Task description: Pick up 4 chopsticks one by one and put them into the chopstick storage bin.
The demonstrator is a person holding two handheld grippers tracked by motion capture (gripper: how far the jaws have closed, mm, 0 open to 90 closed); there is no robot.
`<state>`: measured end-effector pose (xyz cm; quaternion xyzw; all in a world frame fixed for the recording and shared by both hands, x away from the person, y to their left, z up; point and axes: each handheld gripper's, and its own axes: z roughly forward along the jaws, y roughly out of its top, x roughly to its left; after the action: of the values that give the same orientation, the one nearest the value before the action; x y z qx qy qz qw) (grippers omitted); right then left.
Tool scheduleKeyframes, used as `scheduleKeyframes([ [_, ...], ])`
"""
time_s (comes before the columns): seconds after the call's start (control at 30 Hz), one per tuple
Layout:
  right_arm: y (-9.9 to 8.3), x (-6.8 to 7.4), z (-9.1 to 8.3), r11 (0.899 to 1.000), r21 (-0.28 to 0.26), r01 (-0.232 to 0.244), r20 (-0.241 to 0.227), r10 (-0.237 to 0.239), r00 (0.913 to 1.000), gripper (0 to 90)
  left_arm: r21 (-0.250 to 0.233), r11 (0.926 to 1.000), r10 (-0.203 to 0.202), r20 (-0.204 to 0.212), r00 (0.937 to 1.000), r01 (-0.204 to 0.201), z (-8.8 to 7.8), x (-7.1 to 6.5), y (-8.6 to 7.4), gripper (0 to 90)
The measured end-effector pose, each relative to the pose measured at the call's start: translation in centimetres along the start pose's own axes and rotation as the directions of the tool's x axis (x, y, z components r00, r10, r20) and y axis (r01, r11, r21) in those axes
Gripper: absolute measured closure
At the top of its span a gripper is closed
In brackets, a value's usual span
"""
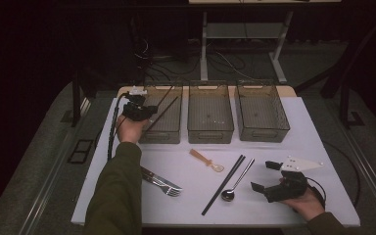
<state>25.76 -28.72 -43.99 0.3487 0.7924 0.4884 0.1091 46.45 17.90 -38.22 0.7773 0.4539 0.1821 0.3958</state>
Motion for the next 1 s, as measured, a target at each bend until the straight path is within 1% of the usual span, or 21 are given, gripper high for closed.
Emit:
scheduleKeyframes([
  [0.03,0.0,0.0,0.0,1.000,0.000,-0.001,0.000,0.001,1.0000,1.2,0.011,0.9999,0.002,-0.009,1.0000,-0.002,0.2,0.1,-0.1,84.0],
  [0.13,0.0,0.0,-0.1,1.000,-0.001,0.000,0.001,0.000,1.0000,1.2,0.029,0.9995,-0.009,-0.015,0.9998,0.010,0.6,0.3,-0.4,84.0],
  [0.17,0.0,0.0,-0.1,1.000,-0.003,-0.001,0.001,0.001,1.0000,1.2,0.038,0.9993,-0.003,-0.018,0.9998,0.004,0.7,0.4,-0.5,84.0],
  [0.27,0.0,0.0,0.0,1.000,-0.001,-0.001,0.000,0.001,1.0000,1.2,0.054,0.9985,-0.001,-0.020,0.9998,0.002,0.9,0.4,-0.7,84.0],
  [0.43,0.0,0.0,-0.1,1.000,-0.003,0.000,0.001,0.000,1.0000,1.2,0.082,0.9966,0.010,-0.029,0.9995,-0.007,1.4,0.2,-0.8,83.9],
  [0.53,0.0,0.0,-0.1,1.000,-0.002,0.000,0.001,0.000,1.0000,1.2,0.109,0.9940,0.011,-0.035,0.9993,-0.007,1.6,0.2,-0.9,83.8],
  [0.63,0.0,0.0,-0.1,1.000,-0.003,0.000,0.002,0.000,1.0000,1.2,0.126,0.9918,0.025,-0.042,0.9988,-0.020,1.7,0.1,-1.0,83.7],
  [0.73,0.0,0.0,-0.1,1.000,-0.003,0.000,0.002,0.000,1.0000,1.2,0.128,0.9917,0.022,-0.048,0.9986,-0.015,1.7,0.0,-0.9,83.0],
  [0.83,0.0,0.0,-0.1,1.000,-0.003,0.001,0.000,-0.001,1.0000,1.2,0.125,0.9920,0.026,-0.051,0.9984,-0.019,1.7,0.0,-0.9,78.5],
  [0.9,0.0,0.1,-0.1,1.000,-0.003,0.003,0.000,-0.003,1.0000,1.2,0.120,0.9928,0.017,-0.050,0.9986,-0.011,1.7,-0.1,-0.9,75.4],
  [1.0,0.0,0.1,-0.1,1.000,-0.005,0.002,0.000,-0.002,1.0000,1.2,0.112,0.9937,0.017,-0.049,0.9986,-0.012,1.6,-0.1,-0.9,71.6],
])
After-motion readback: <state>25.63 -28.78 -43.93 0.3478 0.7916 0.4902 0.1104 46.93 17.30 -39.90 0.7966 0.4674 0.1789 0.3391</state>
